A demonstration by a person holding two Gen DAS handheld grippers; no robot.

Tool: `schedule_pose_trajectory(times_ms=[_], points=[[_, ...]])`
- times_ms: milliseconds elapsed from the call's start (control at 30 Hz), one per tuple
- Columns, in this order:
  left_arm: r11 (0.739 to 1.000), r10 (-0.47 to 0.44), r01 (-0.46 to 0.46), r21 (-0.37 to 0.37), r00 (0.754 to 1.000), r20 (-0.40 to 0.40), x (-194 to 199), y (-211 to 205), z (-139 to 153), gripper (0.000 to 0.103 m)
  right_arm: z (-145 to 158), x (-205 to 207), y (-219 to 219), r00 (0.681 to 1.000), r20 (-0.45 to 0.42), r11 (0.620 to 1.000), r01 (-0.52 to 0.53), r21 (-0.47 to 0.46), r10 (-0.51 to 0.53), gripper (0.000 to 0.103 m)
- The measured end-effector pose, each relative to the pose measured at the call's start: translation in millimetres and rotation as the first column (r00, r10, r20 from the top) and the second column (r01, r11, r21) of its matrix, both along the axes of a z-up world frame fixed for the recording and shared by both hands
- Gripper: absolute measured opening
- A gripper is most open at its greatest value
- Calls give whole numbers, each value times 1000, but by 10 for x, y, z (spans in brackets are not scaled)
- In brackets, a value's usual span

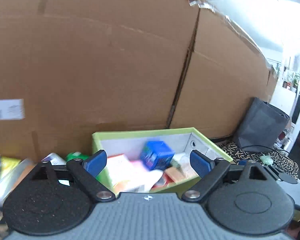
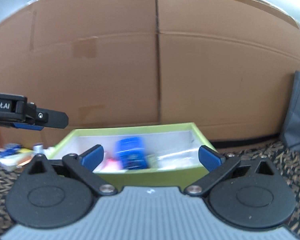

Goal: Organize objects
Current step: 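Move both tools back toward the remaining items on the table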

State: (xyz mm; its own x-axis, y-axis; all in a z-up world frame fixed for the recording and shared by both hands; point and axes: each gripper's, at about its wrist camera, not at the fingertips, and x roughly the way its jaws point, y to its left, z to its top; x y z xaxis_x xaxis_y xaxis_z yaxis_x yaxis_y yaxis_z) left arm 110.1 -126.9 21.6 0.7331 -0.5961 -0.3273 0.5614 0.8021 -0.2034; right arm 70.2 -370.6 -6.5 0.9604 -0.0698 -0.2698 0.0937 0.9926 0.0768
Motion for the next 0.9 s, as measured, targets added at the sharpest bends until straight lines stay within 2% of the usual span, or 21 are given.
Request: schedule_pose_trajectory(times_ms=[133,233,367,467,600,700,800,867,900], points=[[996,82,-82,39,997,3,-391,394,-119,94,-19,-220,260,998,-14,996,-68,64,69,103],[984,167,-163,66,985,-50,-515,728,-287,94,-110,-311,502,989,-55,986,-129,108,135,103],[959,281,-275,63,948,-149,-564,1205,-533,94,-261,-329,886,958,-135,960,-230,156,252,103],[935,353,-344,82,911,-212,-533,1462,-671,94,-328,-386,1190,936,-173,949,-285,138,306,103],[913,406,-402,66,884,-231,-542,1743,-689,94,-315,-355,1485,920,-189,938,-327,113,343,103],[914,404,-400,65,888,-221,-472,1890,-655,94,-265,-324,1655,909,-192,929,-360,82,369,103],[919,394,-388,70,899,-192,-314,1974,-605,94,-239,-261,1875,907,-178,921,-389,-4,382,103],[926,378,-370,80,912,-160,-203,1988,-573,94,-217,-186,2000,908,-177,913,-399,-82,381,99],[929,370,-360,90,918,-143,-139,1978,-558,94,-209,-125,2054,908,-179,908,-403,-115,380,93]])
